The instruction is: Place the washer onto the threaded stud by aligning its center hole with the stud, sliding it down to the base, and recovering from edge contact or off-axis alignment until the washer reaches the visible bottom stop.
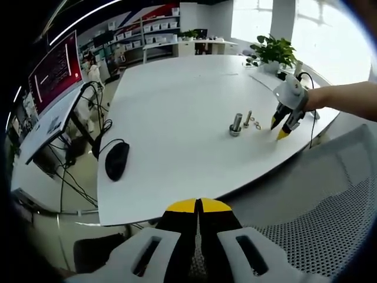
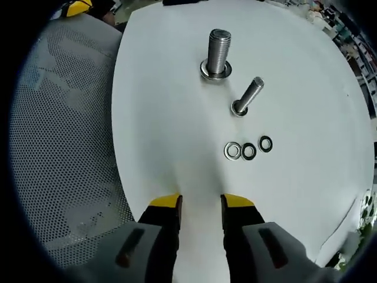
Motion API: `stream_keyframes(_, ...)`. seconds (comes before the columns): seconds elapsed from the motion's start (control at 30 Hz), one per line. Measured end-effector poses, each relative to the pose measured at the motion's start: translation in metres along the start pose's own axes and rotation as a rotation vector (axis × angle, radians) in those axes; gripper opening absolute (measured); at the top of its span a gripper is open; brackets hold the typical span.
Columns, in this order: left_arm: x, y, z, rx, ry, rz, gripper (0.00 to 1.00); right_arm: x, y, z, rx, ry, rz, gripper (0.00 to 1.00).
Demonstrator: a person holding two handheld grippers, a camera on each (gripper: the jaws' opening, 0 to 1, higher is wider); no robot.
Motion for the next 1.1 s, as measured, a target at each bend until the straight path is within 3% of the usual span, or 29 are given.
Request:
stream_keyframes(0.27, 0.0, 0.0, 0.0, -0.001, 0.001, -0.001, 0.0, 0.013, -0.008, 0.001, 0.001, -0.053, -0.027, 0.3)
stream_keyframes(1.1, 0.001, 0.001, 0.0, 0.005, -0.004, 0.005, 0.0, 0.035, -0.025, 0.001, -0.013, -0.081, -0.032, 0.26)
Point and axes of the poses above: the point that each gripper's makers call its tool centre point, and the gripper's own axes: z roughly backward along the fingers, y roughly to its left, x roughly out of its top, the point moved 1 cm from there along z, roughly backward along the fingers, and after that the axes turned 15 degrees about x, right-handed, at the moved point
